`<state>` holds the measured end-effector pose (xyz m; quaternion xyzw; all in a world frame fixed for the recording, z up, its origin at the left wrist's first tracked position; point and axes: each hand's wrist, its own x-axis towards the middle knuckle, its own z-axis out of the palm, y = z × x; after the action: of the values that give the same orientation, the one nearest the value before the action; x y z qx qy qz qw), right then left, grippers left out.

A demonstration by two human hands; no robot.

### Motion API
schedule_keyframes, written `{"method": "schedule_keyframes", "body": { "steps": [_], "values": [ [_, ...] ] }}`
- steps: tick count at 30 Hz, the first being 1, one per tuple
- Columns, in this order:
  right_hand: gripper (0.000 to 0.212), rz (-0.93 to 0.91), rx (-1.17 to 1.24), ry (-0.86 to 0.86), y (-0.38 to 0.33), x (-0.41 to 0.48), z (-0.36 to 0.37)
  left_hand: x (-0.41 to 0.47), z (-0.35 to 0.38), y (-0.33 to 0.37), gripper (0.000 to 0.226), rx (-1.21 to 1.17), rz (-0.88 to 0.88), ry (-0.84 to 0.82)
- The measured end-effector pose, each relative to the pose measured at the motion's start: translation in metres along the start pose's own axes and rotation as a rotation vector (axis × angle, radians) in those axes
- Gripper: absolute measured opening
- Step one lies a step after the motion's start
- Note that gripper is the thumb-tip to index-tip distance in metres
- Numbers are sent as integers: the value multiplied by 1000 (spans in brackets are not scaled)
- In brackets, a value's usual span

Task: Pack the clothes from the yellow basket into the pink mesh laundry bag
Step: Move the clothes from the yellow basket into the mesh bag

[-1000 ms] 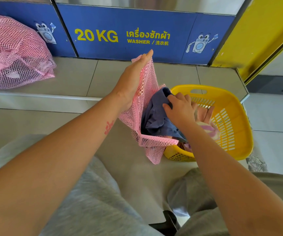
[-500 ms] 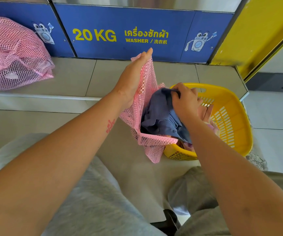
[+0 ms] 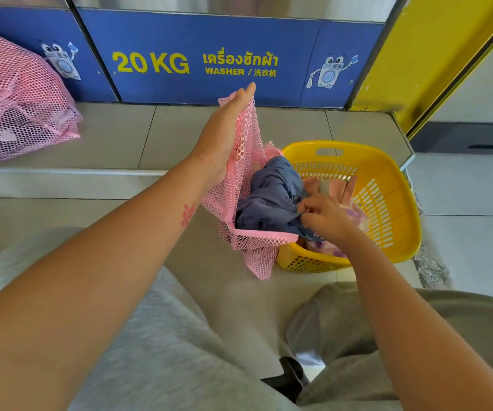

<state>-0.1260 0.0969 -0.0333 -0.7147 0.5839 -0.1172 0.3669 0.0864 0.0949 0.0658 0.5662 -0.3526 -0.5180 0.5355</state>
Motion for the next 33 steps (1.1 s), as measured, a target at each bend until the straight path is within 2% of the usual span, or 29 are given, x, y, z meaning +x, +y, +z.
{"method": "schedule_keyframes", "body": {
  "steps": [3,4,5,7,9,12,15,17,20,22,25,26,30,33],
  "values": [
    [19,169,367,30,12,-3,-2,1,5,-2,72,3,-15,-21],
    [24,204,455,80,19,1,-4,1,6,-3,73,2,-23,-24],
    [27,217,445,149,26,4,-8,2,7,-4,73,0,-31,-25],
    [45,249,178,275,44,15,-15,3,10,-6,72,-3,-40,-33],
    [71,321,-105,290,55,24,-18,4,13,-7,70,3,-50,-40],
    [85,360,-364,112,66,33,-14,8,18,-9,68,-9,-68,-42],
    [102,395,-511,-100,80,36,-3,12,23,-11,66,-24,-80,-50],
    [92,389,-639,-110,88,38,5,15,24,-11,65,-35,-80,-40],
    [50,433,-848,-112,83,40,7,18,23,-12,59,-16,-64,-55],
    [46,473,-838,-107,80,40,5,19,22,-12,59,-19,-66,-44],
    [84,508,-503,159,75,38,-5,19,18,-11,60,-17,-61,-44],
    [88,482,-402,247,74,36,-11,17,18,-10,60,-24,-59,-49],
    [57,305,-191,559,58,29,-40,8,13,-8,59,5,-39,-74],
    [54,214,-119,758,30,22,-59,1,6,-7,67,19,-21,-69]
  ]
}}
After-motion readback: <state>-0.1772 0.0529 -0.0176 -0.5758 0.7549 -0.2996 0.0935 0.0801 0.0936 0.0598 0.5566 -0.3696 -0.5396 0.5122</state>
